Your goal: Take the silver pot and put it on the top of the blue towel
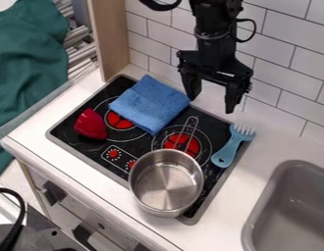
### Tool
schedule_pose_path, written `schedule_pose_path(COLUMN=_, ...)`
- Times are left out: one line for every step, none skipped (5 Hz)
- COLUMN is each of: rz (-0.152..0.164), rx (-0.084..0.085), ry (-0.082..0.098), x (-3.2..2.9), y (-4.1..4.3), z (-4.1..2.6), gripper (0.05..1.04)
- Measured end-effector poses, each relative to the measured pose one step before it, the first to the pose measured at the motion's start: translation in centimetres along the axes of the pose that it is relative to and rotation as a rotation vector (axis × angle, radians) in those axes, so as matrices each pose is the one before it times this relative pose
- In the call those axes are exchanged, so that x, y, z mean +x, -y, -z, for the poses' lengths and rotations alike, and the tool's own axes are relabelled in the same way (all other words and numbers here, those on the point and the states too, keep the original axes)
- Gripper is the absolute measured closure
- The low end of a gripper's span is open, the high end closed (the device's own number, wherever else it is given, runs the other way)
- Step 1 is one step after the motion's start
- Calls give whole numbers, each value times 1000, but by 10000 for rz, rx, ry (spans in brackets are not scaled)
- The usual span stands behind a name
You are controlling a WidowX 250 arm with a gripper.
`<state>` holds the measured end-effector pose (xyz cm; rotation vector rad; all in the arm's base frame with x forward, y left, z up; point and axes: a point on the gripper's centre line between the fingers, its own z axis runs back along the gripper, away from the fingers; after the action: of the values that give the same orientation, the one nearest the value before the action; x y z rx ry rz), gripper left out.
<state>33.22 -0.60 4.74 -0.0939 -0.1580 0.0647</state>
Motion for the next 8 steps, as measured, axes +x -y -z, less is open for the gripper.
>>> schedule_pose_path(rz=-34, rx=-32, ry=-363, x=-896, y=-64, z=1072, gripper=78)
schedule_pose_path(rz=-112, rx=-177, ry=39, x=-1947, y=-672, z=225, gripper=78)
schedule_pose_path(rz=33, rx=-99, ry=237, x=-1082, y=-1349, z=-694, gripper=78)
schedule_pose_path(rz=-187, rx=-102, ry=280, x=-2624, y=-2154, z=-507, gripper=78)
schedule_pose_path(rz=-336, rx=6, ry=-64, x=-1339, y=-1471, z=420, gripper=78)
schedule_pose_path(rz=342, rx=-76, ry=-427, x=-432, y=-739, z=1217, gripper=79)
schedule_pose_path(rz=245, rx=58, ry=-91, x=349, y=-62, z=550, gripper=78)
schedule_pose_path(rz=243, rx=-30, ry=-349, x=425, y=352, z=1366, gripper=78)
